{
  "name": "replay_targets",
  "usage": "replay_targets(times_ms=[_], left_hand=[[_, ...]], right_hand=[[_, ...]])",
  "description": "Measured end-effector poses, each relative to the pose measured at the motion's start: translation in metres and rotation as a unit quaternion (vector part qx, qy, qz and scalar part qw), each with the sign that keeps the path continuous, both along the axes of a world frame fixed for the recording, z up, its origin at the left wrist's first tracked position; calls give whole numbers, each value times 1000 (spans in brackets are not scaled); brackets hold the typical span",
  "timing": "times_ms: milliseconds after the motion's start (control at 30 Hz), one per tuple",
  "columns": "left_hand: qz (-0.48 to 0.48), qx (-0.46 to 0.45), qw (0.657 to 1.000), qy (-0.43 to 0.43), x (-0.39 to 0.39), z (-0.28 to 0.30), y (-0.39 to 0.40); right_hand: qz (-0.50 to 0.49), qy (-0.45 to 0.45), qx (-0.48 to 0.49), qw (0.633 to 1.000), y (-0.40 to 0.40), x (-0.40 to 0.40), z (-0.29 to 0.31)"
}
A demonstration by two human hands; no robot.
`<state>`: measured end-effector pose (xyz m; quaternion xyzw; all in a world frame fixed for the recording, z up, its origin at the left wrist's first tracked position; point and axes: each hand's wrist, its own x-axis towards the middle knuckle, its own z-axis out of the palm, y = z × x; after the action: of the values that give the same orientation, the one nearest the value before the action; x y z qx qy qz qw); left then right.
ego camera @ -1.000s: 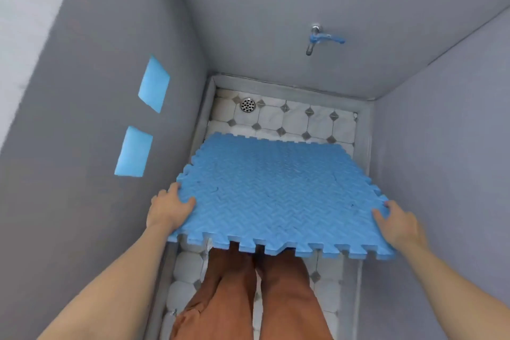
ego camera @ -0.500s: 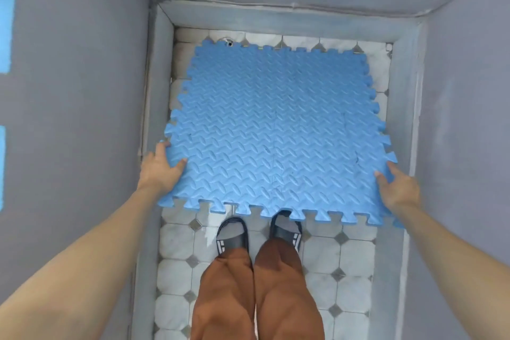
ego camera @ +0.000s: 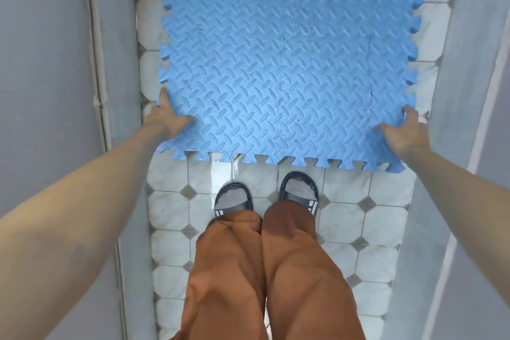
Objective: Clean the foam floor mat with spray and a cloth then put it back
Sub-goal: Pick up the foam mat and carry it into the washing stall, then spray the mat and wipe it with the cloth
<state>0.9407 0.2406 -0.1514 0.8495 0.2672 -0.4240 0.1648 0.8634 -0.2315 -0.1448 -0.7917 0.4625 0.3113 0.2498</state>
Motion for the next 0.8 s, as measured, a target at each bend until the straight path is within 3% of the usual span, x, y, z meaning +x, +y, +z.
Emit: replay_targets(times_ms=[167, 400, 600, 800], left_hand=[[3, -23, 1000, -21, 1, -2, -16], [-149, -26, 987, -57, 15, 58, -49], [-157, -69, 977, -123, 57, 175, -68], [-172, -84, 948, -253, 102, 346, -96]], right_hand=[[31, -6, 23, 999, 5, 0, -5], [101, -18, 58, 993, 36, 14, 48], [123, -51, 55, 990, 50, 52, 169], [143, -152, 31, 978, 55, 118, 347]])
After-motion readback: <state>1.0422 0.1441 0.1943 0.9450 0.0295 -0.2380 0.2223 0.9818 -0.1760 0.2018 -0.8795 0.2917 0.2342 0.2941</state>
